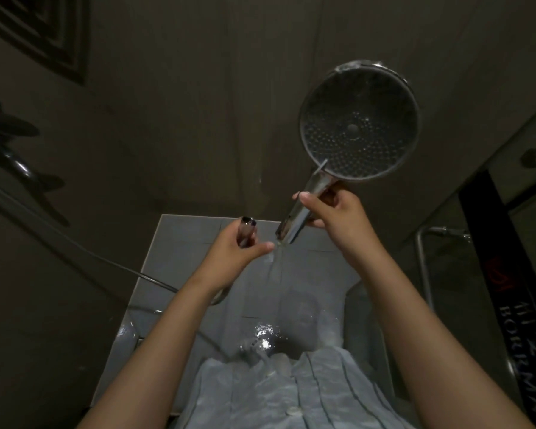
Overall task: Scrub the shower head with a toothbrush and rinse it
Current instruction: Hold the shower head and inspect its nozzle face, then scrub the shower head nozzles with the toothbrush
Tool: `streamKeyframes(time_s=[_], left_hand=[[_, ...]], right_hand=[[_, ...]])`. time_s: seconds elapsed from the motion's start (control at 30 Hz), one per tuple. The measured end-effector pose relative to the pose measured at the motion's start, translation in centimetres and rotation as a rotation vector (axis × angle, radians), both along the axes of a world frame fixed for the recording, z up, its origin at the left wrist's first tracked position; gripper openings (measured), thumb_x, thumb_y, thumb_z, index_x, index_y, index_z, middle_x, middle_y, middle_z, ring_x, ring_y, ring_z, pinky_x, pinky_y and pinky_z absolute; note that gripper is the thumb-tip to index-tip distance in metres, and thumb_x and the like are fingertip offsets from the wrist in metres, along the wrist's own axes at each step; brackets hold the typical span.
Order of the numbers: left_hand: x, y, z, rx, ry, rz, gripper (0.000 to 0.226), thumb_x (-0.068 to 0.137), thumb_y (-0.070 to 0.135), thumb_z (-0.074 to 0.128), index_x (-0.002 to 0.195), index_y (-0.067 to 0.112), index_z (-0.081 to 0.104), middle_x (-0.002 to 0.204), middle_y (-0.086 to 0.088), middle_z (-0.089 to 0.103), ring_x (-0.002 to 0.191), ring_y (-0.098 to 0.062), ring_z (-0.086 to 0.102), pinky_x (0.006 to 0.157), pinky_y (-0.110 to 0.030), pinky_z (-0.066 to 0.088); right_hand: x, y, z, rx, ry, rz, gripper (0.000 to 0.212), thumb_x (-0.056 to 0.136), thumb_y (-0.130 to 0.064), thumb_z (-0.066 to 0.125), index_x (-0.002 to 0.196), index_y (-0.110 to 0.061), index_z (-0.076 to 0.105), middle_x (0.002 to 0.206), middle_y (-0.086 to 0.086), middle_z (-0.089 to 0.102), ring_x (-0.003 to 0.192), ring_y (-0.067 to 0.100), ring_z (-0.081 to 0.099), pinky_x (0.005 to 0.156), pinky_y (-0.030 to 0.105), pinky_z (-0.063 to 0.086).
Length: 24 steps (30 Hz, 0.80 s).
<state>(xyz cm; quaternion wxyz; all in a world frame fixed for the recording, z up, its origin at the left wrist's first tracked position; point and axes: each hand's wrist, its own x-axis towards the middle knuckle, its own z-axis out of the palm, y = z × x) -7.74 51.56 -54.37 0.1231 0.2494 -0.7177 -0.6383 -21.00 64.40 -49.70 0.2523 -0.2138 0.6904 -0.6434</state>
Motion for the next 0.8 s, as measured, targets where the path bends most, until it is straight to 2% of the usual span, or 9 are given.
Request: streamKeyframes(time_s=[0.1,0.23,0.3,0.37,0.4,0.53,0.6,0.7,0.8], left_hand=[[-0.9,-0.1,1.2,0.012,0.011,-0.043,0.034,0.074,-0.003,0.073,0.104,0.005,0.058,0.099,-0.003,0.065,0.088,-0.002,0.063,0.077,-0.012,0.05],[-1.7,-0.5,2.7,-0.061,0.045,-0.065,0.032,0.071,-0.005,0.074,0.084,0.017,0.054,0.076,0.006,0.059,0.063,0.013,0.058,0.059,-0.002,0.044],[-2.0,-1.0,3.1,-0.075,0.05,-0.062,0.034,0.071,-0.002,0.075,0.081,0.021,0.053,0.079,-0.004,0.064,0.074,0.003,0.065,0.068,-0.013,0.052],[-2.1,-1.5,3.4,-0.028,0.06,-0.049,0.033,0.071,-0.004,0.075,0.087,0.017,0.054,0.09,-0.017,0.065,0.09,-0.023,0.068,0.078,-0.032,0.057],[-2.2,-1.8,3.4,-0.011,0.064,-0.038,0.034,0.071,-0.004,0.075,0.089,0.015,0.054,0.091,-0.018,0.064,0.089,-0.028,0.067,0.077,-0.034,0.058],[-2.3,-3.8,3.8,-0.016,0.047,0.02,0.032,0.072,0.003,0.076,0.095,0.01,0.055,0.086,-0.007,0.068,0.079,-0.019,0.069,0.068,-0.024,0.058],[-2.4,-4.7,4.1,-0.008,0.054,0.04,0.03,0.074,0.0,0.073,0.099,0.007,0.058,0.091,-0.01,0.07,0.083,-0.021,0.07,0.071,-0.029,0.059],[-2.2,-6.0,4.9,-0.025,0.1,0.084,0.026,0.074,-0.004,0.072,0.089,0.013,0.059,0.08,0.0,0.072,0.074,-0.01,0.071,0.06,-0.02,0.057],[-1.8,-7.5,5.6,-0.031,0.111,0.094,0.033,0.073,0.001,0.074,0.102,0.003,0.059,0.095,-0.012,0.072,0.086,-0.022,0.071,0.07,-0.029,0.058]], right_hand=[[-0.3,-1.0,0.8,0.039,0.042,0.061,0.009,0.088,-0.024,0.063,0.095,-0.018,0.065,0.101,0.002,0.072,0.088,0.007,0.069,0.075,0.027,0.057],[-0.4,-2.3,2.0,0.064,0.115,0.125,0.004,0.087,-0.027,0.064,0.089,-0.026,0.062,0.097,0.002,0.072,0.088,0.014,0.07,0.08,0.038,0.058],[-0.5,-3.1,2.6,0.087,0.14,0.138,0.006,0.085,-0.03,0.066,0.086,-0.027,0.061,0.092,0.001,0.071,0.09,0.018,0.069,0.084,0.043,0.056],[-0.7,-4.1,3.3,0.113,0.172,0.157,0.008,0.084,-0.031,0.068,0.082,-0.029,0.06,0.085,-0.004,0.069,0.089,0.018,0.068,0.084,0.041,0.055],[-0.7,-4.6,3.7,0.127,0.193,0.166,0.009,0.083,-0.03,0.069,0.081,-0.03,0.06,0.084,-0.007,0.068,0.088,0.015,0.067,0.083,0.037,0.055],[-0.8,-6.9,5.3,0.177,0.269,0.241,0.011,0.082,-0.028,0.071,0.08,-0.03,0.06,0.08,-0.011,0.066,0.075,0.002,0.063,0.069,0.022,0.054],[-0.5,-7.9,6.1,0.166,0.298,0.273,0.015,0.082,-0.025,0.072,0.077,-0.029,0.058,0.076,-0.01,0.063,0.072,0.002,0.06,0.065,0.022,0.05],[-0.3,-9.4,7.2,0.106,0.395,0.295,0.019,0.08,-0.019,0.073,0.076,-0.026,0.056,0.076,-0.007,0.06,0.076,0.009,0.059,0.066,0.026,0.048],[-0.1,-11.0,8.2,0.091,0.449,0.339,0.016,0.081,-0.018,0.073,0.076,-0.02,0.057,0.075,-0.004,0.06,0.074,0.01,0.06,0.066,0.027,0.05]])
